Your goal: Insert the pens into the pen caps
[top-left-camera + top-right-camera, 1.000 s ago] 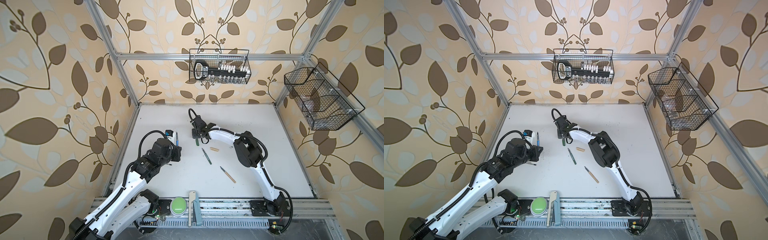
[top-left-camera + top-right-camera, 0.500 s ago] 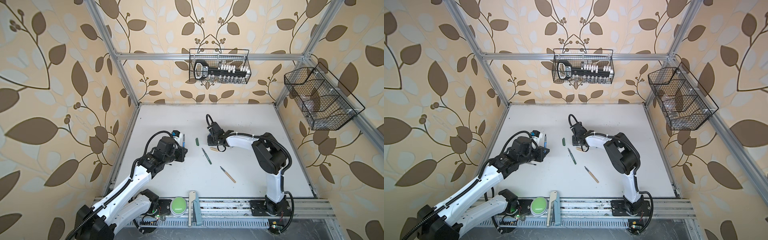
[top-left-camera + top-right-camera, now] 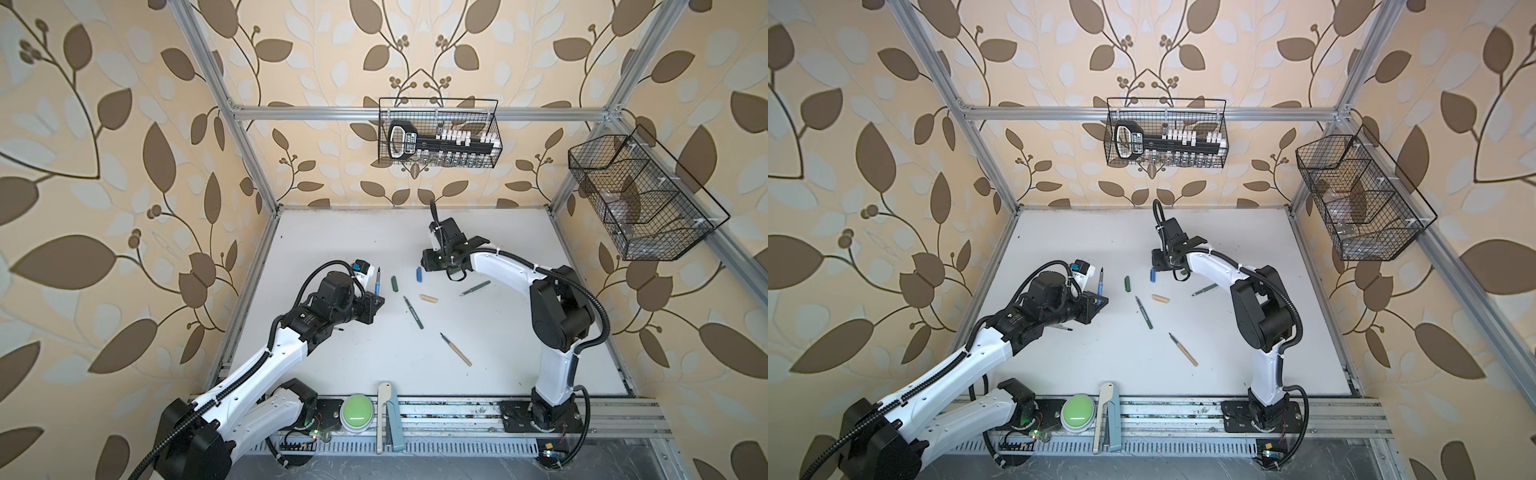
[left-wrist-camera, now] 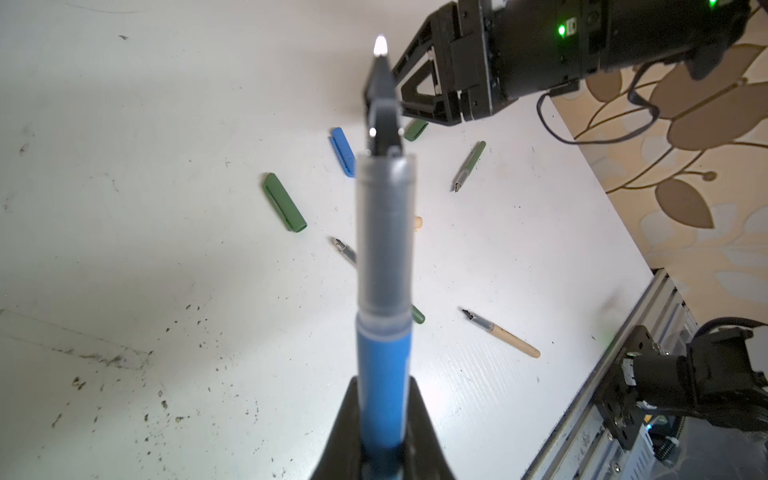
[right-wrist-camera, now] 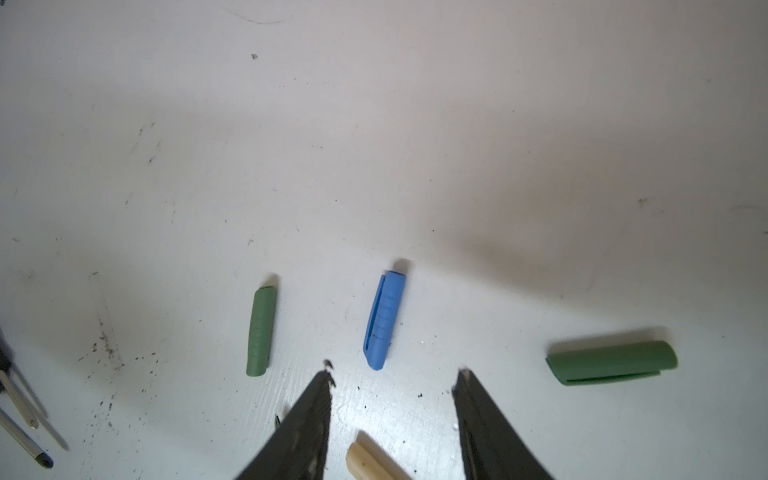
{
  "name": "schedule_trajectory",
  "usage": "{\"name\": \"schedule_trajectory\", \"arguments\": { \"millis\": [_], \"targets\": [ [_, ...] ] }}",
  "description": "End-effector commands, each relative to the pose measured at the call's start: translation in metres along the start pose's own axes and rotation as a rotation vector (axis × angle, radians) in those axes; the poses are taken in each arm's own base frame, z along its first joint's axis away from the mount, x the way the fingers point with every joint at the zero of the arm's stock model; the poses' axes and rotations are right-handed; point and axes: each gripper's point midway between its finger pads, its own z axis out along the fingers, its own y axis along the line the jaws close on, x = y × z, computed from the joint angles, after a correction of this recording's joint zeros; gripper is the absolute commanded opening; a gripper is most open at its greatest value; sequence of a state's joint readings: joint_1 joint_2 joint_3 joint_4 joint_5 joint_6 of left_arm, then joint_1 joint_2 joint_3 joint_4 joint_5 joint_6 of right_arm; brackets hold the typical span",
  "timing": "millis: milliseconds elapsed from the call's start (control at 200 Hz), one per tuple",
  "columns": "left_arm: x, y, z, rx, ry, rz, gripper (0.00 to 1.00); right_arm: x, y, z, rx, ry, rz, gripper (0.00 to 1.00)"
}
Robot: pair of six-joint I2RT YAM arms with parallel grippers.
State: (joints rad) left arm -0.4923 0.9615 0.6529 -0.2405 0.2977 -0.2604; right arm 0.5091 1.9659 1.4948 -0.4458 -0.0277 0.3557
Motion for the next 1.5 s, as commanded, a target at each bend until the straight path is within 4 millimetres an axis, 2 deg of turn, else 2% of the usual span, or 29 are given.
{"name": "schedule_trajectory", "arguments": {
  "millis": [0, 270, 510, 700, 885, 990, 1175, 1384, 1494],
  "targets": [
    [-0.006, -0.011, 0.004, 0.047, -0.018, 0.06, 0.02, 0.033, -0.002, 0.023, -0.014, 0.149, -0.033, 0.5],
    [-0.009, -0.016, 0.004, 0.053, -0.021, 0.065, 0.02, 0.038, 0.005, 0.056, -0.023, 0.197, -0.047, 0.5],
    [-0.008, -0.015, -0.001, 0.043, -0.026, 0.068, 0.02, 0.03, 0.013, 0.078, -0.042, 0.191, -0.054, 0.5],
    [-0.006, -0.012, -0.001, 0.031, -0.023, 0.064, 0.01, 0.026, 0.035, 0.086, -0.09, 0.183, -0.084, 0.5],
    [-0.007, -0.011, -0.002, 0.023, -0.04, 0.062, 0.01, 0.033, 0.055, 0.082, -0.141, 0.207, -0.143, 0.5],
    [-0.006, -0.01, -0.003, 0.018, -0.04, 0.059, 0.01, 0.045, 0.064, 0.077, -0.181, 0.243, -0.163, 0.49],
    [-0.005, -0.009, -0.004, 0.014, -0.043, 0.062, 0.01, 0.066, 0.053, 0.063, -0.154, 0.29, -0.167, 0.44],
    [-0.004, -0.008, -0.004, 0.008, -0.04, 0.068, 0.01, 0.059, 0.039, 0.037, -0.081, 0.264, -0.173, 0.4],
    [-0.004, -0.009, -0.005, 0.012, -0.043, 0.071, 0.02, 0.048, 0.045, 0.023, -0.097, 0.208, -0.179, 0.41]
  ]
}}
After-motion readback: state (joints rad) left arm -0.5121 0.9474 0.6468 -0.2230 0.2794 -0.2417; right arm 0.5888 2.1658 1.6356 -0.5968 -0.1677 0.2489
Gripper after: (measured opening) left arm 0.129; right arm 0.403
